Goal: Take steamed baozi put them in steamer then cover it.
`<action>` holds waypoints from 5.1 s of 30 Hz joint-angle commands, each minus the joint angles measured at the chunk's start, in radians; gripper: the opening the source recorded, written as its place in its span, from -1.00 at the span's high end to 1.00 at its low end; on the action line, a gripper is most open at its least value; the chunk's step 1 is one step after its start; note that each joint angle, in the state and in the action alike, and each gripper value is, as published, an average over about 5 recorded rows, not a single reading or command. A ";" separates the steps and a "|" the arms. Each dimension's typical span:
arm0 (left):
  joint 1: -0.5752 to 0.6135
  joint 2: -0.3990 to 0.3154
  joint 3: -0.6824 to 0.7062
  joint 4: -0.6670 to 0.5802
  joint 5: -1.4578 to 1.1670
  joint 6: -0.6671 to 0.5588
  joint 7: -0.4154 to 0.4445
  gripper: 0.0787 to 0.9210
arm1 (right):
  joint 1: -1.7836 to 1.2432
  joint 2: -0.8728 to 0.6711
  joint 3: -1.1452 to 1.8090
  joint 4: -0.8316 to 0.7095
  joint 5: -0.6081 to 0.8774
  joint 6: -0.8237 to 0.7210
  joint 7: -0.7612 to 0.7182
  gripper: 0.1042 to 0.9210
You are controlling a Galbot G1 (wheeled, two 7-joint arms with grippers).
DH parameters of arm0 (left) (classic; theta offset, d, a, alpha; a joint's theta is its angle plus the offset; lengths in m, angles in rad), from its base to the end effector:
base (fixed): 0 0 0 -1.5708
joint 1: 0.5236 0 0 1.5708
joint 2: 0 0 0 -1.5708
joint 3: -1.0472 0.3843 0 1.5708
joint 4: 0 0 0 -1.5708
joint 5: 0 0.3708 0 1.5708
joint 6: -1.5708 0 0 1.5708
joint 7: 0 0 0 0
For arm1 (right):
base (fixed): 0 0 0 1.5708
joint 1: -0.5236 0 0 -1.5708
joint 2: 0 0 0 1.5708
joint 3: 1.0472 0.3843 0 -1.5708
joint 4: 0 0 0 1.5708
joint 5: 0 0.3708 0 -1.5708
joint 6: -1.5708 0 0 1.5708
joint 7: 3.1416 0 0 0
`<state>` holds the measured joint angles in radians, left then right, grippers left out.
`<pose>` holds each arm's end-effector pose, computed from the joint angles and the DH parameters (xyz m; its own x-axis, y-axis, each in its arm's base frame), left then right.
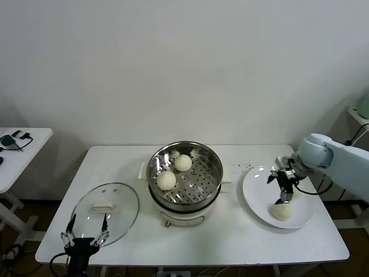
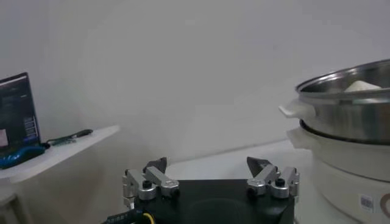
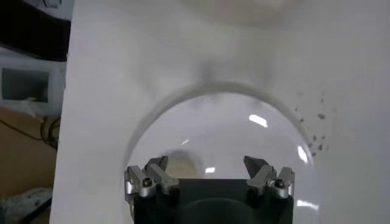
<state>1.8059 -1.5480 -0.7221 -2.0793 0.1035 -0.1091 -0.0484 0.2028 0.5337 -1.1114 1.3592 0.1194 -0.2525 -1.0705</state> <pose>0.0913 0.0685 -0.3652 -0.9761 -0.1830 0.1171 -0.1483 0.9552 0.2563 0.5114 -0.2139 -0.1944 -0.0875 -0.1039 0.9907 -0.9957 -0.0222 -0.0903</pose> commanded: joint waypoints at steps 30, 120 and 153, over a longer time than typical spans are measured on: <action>-0.022 -0.012 -0.008 0.025 0.004 0.004 -0.010 -0.77 | -0.134 0.051 0.084 -0.152 -0.128 0.076 -0.038 -0.38; -0.005 0.000 0.019 -0.002 0.006 0.020 0.003 -0.77 | 0.520 0.485 -0.176 -0.017 -0.194 0.519 0.041 -0.76; 0.009 -0.002 0.023 -0.012 0.017 0.026 0.001 -0.77 | -0.156 0.107 0.267 -0.478 -0.275 0.200 -0.093 -0.76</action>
<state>1.8132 -1.5465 -0.6984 -2.0903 0.1092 -0.0865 -0.0466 0.3558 0.6564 -1.1377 1.0707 0.0394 -0.0960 -1.1462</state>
